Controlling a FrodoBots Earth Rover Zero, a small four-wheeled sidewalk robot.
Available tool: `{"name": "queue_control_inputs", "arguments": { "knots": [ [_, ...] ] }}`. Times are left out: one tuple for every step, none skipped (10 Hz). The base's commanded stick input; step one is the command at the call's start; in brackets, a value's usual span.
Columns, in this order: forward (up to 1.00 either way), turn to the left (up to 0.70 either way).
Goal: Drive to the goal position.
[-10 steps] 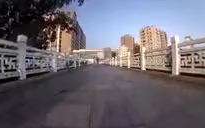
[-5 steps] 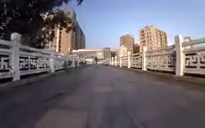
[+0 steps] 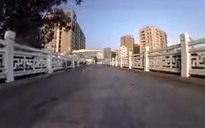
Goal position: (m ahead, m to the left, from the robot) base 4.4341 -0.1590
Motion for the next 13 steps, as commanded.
{"name": "queue_control_inputs", "arguments": {
  "knots": [
    [0.45, 0.00],
    [0.45, 0.00],
    [0.45, 0.00],
    [0.45, 0.00],
    [0.45, 0.00],
    [0.45, 0.00],
    [0.45, 0.00],
    [0.45, 0.00],
    [0.45, 0.00],
    [0.45, 0.00],
    [0.45, 0.00],
    [0.45, 0.00],
    [0.45, 0.00]
  ]
}}
